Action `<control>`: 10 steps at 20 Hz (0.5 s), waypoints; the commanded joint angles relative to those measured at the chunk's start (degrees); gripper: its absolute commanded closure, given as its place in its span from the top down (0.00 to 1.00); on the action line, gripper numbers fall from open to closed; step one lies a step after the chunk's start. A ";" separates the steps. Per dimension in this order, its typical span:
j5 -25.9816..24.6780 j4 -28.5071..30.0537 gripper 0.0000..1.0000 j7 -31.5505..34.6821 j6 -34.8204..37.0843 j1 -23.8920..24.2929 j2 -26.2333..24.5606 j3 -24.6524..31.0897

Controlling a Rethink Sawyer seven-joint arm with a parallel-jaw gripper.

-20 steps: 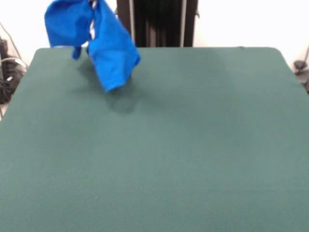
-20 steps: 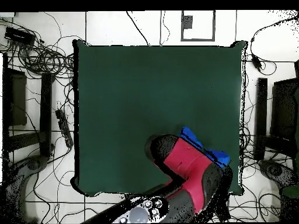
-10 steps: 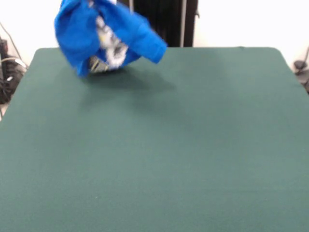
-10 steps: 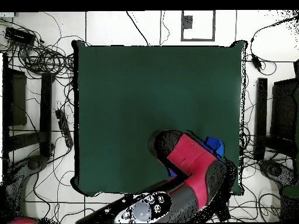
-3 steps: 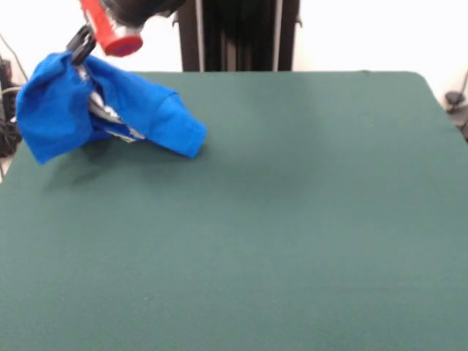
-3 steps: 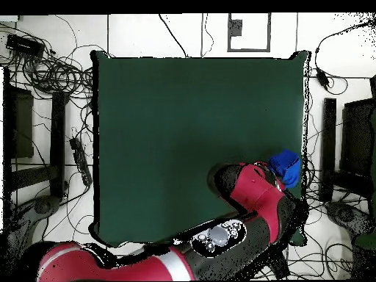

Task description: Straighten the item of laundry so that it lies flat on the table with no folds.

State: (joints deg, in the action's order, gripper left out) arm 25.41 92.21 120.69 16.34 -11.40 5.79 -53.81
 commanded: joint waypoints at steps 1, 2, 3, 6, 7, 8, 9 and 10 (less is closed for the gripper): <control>2.59 -2.18 0.00 14.18 5.84 -3.72 -3.19 5.44; 2.27 -2.29 0.00 13.70 6.36 -3.73 -2.94 5.00; 1.98 -2.44 0.00 13.30 6.74 -3.80 -2.81 4.50; 0.97 -2.65 0.00 12.03 7.77 -3.97 -2.24 2.73; 0.46 -2.60 0.00 11.40 8.19 -3.94 -1.80 2.03; -0.13 -2.52 0.00 10.66 8.95 -3.99 -1.14 1.03; -0.75 -2.42 0.00 9.87 9.88 -3.98 -0.51 0.11; -1.30 -2.26 0.00 9.24 10.89 -4.08 0.06 -0.87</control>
State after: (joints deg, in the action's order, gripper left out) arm 25.38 92.19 120.69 19.07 -13.97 4.78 -55.42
